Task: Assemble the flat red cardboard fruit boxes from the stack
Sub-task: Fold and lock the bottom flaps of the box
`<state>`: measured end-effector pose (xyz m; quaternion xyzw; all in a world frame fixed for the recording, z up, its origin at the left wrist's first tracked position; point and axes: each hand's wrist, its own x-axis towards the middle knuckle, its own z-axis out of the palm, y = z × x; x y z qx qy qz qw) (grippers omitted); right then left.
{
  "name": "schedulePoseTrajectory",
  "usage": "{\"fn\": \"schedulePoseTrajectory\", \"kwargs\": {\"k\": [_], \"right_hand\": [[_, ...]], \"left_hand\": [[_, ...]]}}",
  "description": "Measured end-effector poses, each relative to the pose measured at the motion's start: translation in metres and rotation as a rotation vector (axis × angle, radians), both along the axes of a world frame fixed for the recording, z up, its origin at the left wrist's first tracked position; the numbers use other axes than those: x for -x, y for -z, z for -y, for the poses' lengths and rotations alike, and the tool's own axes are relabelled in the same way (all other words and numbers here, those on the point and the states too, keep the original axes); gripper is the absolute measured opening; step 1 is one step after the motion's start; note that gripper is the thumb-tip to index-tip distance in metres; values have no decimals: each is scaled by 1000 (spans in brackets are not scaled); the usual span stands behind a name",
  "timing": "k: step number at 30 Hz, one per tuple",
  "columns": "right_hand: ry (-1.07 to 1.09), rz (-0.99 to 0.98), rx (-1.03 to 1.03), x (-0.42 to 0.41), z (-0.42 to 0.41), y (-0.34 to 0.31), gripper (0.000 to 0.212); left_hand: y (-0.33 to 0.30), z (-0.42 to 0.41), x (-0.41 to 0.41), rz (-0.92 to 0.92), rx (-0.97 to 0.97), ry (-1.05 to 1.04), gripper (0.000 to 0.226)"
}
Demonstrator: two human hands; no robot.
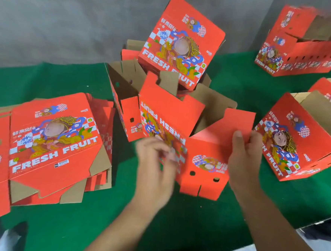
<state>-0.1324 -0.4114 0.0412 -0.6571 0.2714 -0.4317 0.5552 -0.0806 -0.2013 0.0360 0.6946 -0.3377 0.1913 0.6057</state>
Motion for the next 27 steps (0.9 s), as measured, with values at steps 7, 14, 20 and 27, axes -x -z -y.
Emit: {"fn": "schedulePoseTrajectory", "kwargs": {"k": [7,14,20,27], "right_hand": [[-65,148,-330,7,63,-10,23],[-53,17,-424,-33,76,-4,14],[-374,-248,-398,-60,52,-3,46],[-265,-75,-430,-90,48,-17,37]], "left_hand": [[-12,-53,-103,-695,186,-231,67],[26,-77,-83,-798,-10,-52,70],[28,-56,-37,-572,-8,114,68],[23,-70,-30,-534,-111,-2,45]]}}
